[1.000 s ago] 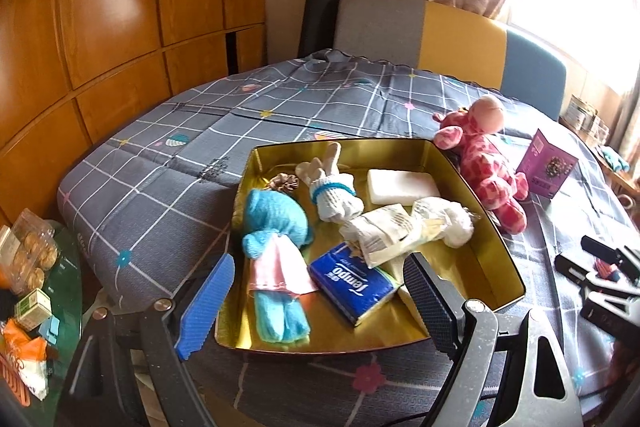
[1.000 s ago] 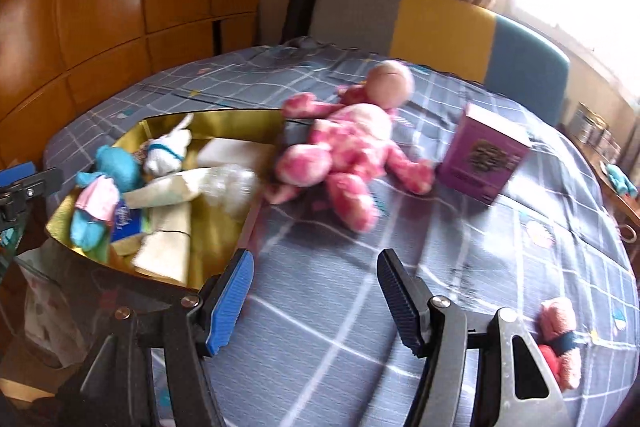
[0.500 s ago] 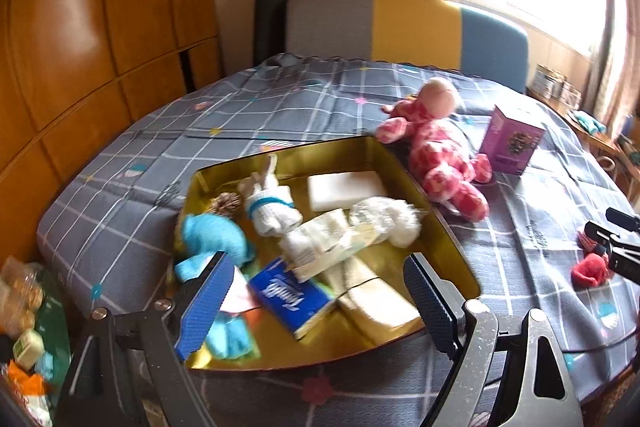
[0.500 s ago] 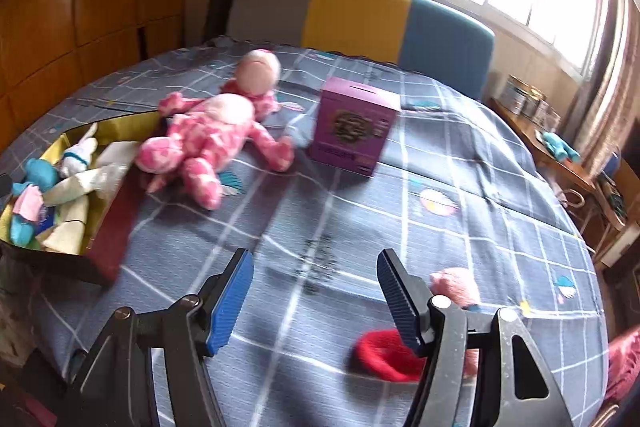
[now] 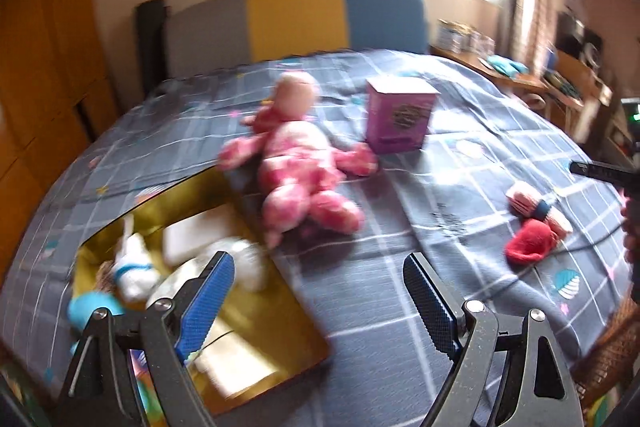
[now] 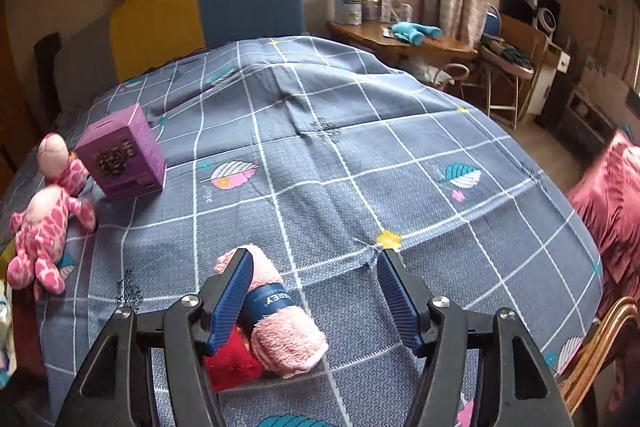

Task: Organize soft objects
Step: 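Move both tools back toward the pink towel roll and red sock, then grasp the red sock with the left tool while the right tool grasps the pink towel roll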

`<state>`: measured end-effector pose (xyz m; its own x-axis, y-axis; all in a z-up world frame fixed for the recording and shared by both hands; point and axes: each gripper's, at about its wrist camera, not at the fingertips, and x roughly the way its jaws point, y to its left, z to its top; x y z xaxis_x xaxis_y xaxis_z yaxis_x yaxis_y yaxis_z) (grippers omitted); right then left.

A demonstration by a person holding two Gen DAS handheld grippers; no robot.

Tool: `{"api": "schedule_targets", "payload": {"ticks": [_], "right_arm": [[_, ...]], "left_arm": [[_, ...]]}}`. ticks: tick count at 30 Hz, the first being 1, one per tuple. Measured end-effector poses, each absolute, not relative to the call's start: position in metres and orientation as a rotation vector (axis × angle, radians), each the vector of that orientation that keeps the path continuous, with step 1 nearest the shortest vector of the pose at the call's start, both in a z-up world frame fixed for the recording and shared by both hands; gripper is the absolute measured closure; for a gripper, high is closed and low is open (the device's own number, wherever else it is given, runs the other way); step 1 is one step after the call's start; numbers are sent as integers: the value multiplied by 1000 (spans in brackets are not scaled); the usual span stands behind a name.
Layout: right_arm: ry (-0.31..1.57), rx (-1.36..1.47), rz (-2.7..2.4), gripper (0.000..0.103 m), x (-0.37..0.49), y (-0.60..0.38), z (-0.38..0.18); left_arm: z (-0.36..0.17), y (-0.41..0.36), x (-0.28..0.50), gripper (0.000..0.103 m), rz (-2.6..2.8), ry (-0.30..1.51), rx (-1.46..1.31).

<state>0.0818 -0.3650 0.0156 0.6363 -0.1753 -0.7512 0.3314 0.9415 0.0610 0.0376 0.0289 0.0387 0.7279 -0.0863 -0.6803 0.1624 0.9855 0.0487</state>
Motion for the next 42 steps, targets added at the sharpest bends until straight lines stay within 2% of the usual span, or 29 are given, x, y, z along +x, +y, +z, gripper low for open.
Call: {"api": "schedule_targets", "payload": {"ticks": [5, 11, 16, 22, 28, 30, 31, 33, 34, 42], "right_arm": [[842, 333, -273, 38, 80, -383, 3], [803, 322, -245, 38, 78, -377, 7], [798, 320, -223, 38, 79, -374, 8], [796, 389, -230, 38, 77, -386, 4], [804, 399, -232, 38, 78, -387, 2], [809, 396, -234, 38, 78, -387, 2], [811, 399, -231, 38, 79, -387, 1], [812, 400, -225, 38, 79, -387, 1], [813, 399, -222, 38, 79, -386, 1], [874, 324, -162, 38, 88, -367, -5]], "left_arm": [[31, -19, 67, 17, -283, 780, 132], [8, -85, 104, 25, -448, 857, 170], [-12, -149, 121, 28, -593, 886, 226], [-33, -212, 112, 26, -834, 935, 317], [-54, -235, 115, 26, -895, 999, 326], [-59, -237, 118, 44, -898, 1019, 297], [-61, -236, 119, 62, -899, 1028, 280], [-67, -235, 119, 66, -906, 1060, 261], [-67, -233, 118, 74, -906, 1051, 246], [-37, -170, 118, 76, -779, 972, 65]]}}
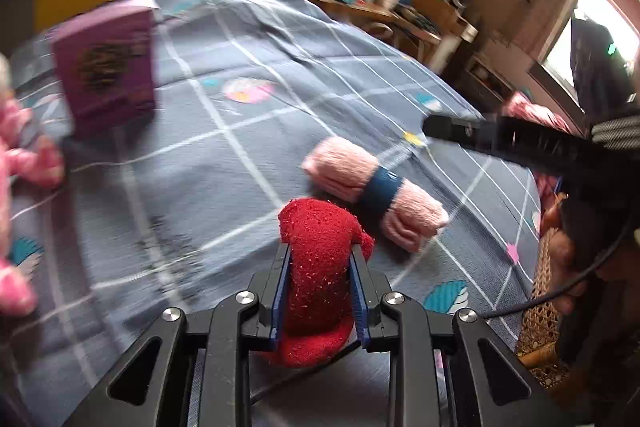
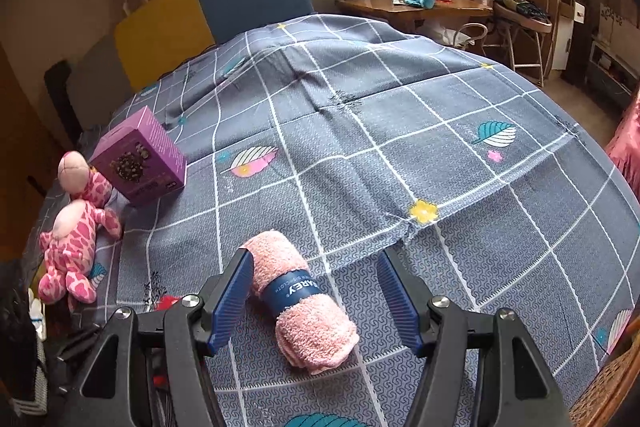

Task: Organize soft objects
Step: 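Grasp the red sock with the left tool while the right tool grasps the pink towel roll, then carry the red sock into the gold tray and open the left tool while the right tool holds the towel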

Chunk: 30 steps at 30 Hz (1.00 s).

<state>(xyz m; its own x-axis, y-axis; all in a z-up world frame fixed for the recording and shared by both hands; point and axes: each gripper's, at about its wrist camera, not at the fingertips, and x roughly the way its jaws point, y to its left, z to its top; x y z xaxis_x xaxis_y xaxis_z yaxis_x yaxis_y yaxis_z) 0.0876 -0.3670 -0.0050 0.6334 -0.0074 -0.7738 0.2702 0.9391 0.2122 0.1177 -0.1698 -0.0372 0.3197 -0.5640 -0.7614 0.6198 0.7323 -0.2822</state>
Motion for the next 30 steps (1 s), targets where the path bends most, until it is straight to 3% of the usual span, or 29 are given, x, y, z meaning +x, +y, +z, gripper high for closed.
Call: {"api": "schedule_targets", "payload": {"ticks": [7, 13, 16, 17, 24, 30], "right_arm": [[1054, 200, -71, 38, 111, -338, -29], [1183, -10, -66, 38, 134, -315, -58], [1207, -103, -103, 65, 132, -310, -67], [1194, -110, -102, 68, 130, -309, -65], [1102, -31, 104, 69, 115, -269, -38], [1149, -93, 165, 65, 116, -215, -70]], "left_arm": [[-26, -83, 97, 76, -538, 940, 31], [-52, -36, 77, 77, -379, 986, 47], [-67, -32, 72, 76, -360, 988, 62], [-70, -32, 70, 75, -357, 978, 63], [-72, -32, 69, 73, -354, 955, 37], [-72, -32, 68, 73, -347, 945, 34]]}}
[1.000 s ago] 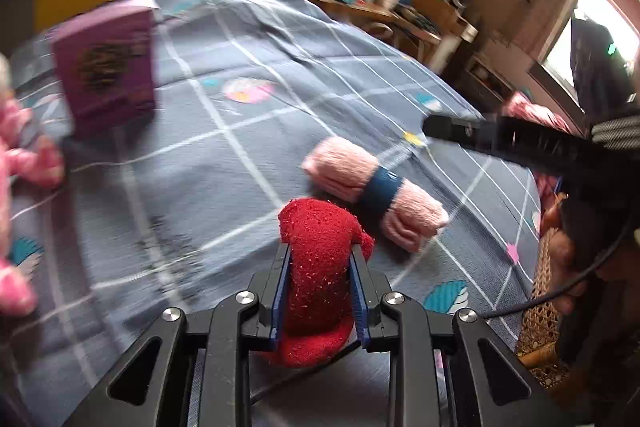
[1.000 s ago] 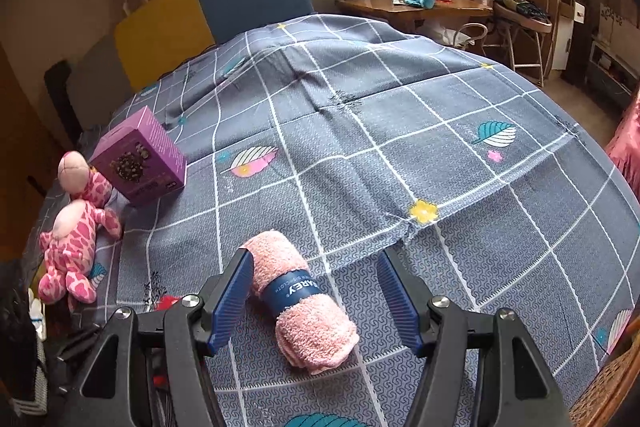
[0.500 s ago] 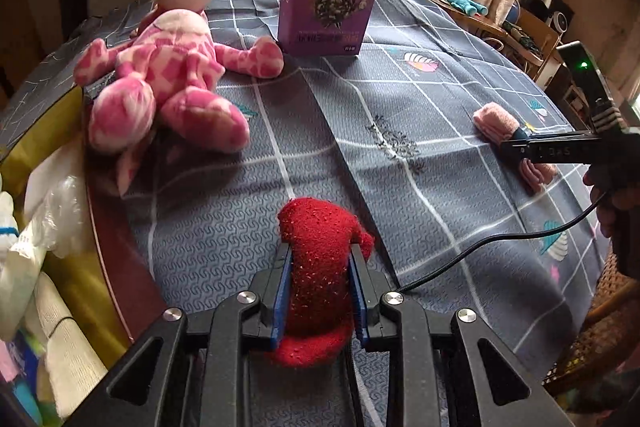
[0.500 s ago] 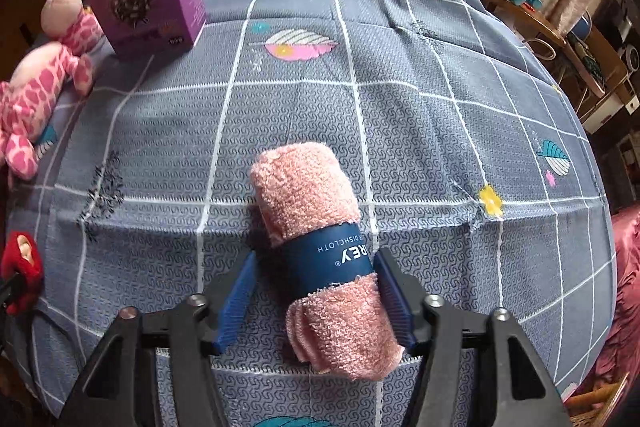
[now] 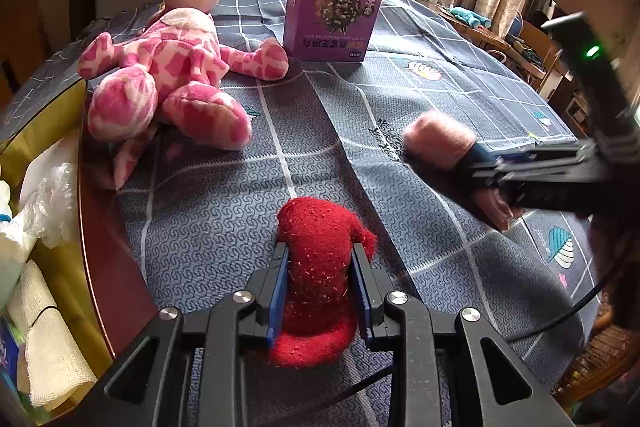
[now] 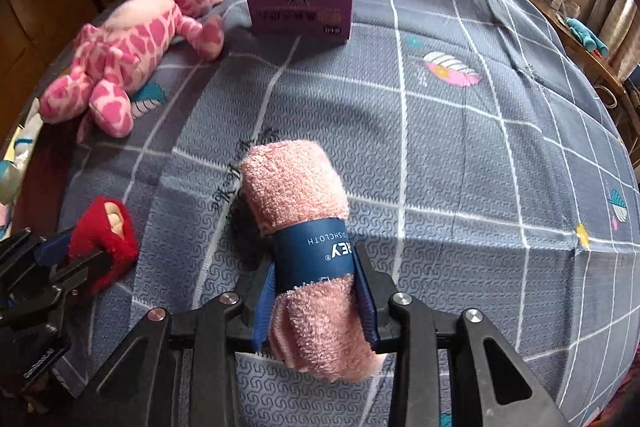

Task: Organize soft objects
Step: 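Carry the red sock into the gold tray and open the left tool while the right tool holds the towel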

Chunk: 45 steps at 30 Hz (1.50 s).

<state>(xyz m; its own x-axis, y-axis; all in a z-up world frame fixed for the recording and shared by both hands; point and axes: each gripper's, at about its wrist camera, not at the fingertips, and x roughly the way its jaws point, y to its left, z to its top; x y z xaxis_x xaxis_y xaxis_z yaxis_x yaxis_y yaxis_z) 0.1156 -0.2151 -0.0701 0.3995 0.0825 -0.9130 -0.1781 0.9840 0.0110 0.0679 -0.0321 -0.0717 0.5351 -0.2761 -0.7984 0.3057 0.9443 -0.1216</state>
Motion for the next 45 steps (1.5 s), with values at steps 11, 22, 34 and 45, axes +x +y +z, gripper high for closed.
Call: {"api": "schedule_targets", "payload": {"ticks": [11, 22, 34, 45], "right_arm": [[1121, -100, 166, 63, 113, -216, -76], [1110, -99, 156, 62, 113, -214, -78], [1063, -185, 144, 63, 105, -205, -78], [1037, -238, 143, 64, 103, -201, -78]], "left_arm": [[-73, -34, 61, 73, -326, 911, 49], [-64, -36, 58, 78, -307, 901, 41], [-3, -25, 33, 78, -277, 770, 25], [22, 71, 15, 78, -133, 767, -164]]}}
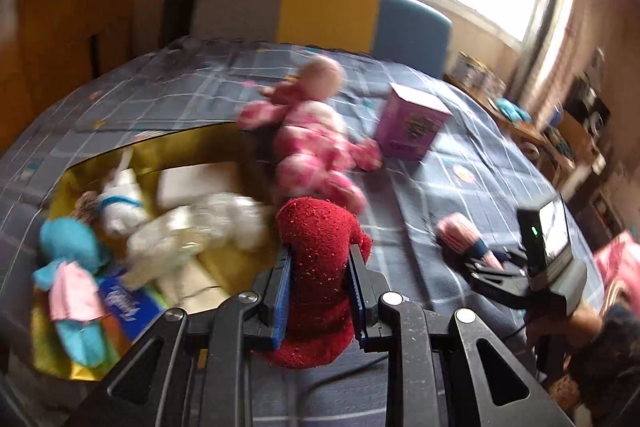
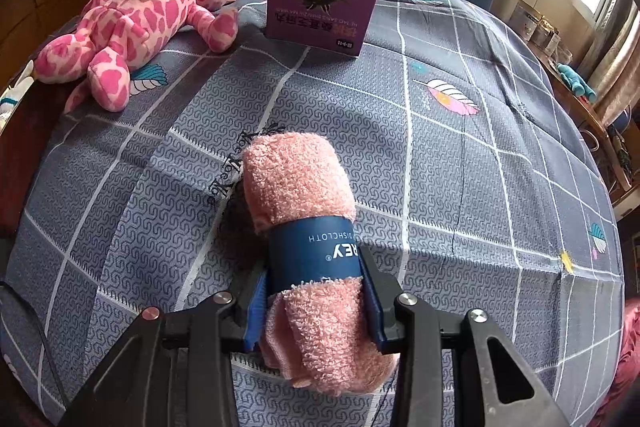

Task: Organize soft objects
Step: 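Carry the red sock into the gold tray and open the left tool while the right tool holds the towel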

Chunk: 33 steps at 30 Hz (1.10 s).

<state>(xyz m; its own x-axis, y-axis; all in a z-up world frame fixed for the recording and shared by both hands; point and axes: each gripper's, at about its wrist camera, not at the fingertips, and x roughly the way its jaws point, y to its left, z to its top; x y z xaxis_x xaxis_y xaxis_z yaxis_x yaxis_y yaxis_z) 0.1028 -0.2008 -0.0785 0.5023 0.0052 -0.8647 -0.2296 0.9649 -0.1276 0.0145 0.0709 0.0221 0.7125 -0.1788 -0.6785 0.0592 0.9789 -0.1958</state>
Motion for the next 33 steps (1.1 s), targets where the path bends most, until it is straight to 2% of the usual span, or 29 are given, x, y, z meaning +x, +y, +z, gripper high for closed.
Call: {"api": "schedule_targets", "payload": {"ticks": [5, 12, 19, 20, 27, 33], "right_arm": [[1035, -253, 141, 64, 102, -199, -78], [1033, -262, 140, 64, 101, -199, -78], [1032, -258, 137, 64, 101, -198, -78], [1031, -258, 137, 64, 101, -198, -78], [1030, -260, 137, 64, 101, -199, -78], [1028, -270, 134, 64, 100, -198, -77]], "left_arm": [[31, 162, -6, 78, 64, 739, -289], [0, 256, -30, 78, 211, 798, -601], [-16, 257, -10, 76, 169, 814, -716], [-16, 257, -5, 73, 171, 814, -724], [-36, 250, 27, 71, 262, 885, -613], [-35, 243, 17, 56, 319, 876, -487]]}}
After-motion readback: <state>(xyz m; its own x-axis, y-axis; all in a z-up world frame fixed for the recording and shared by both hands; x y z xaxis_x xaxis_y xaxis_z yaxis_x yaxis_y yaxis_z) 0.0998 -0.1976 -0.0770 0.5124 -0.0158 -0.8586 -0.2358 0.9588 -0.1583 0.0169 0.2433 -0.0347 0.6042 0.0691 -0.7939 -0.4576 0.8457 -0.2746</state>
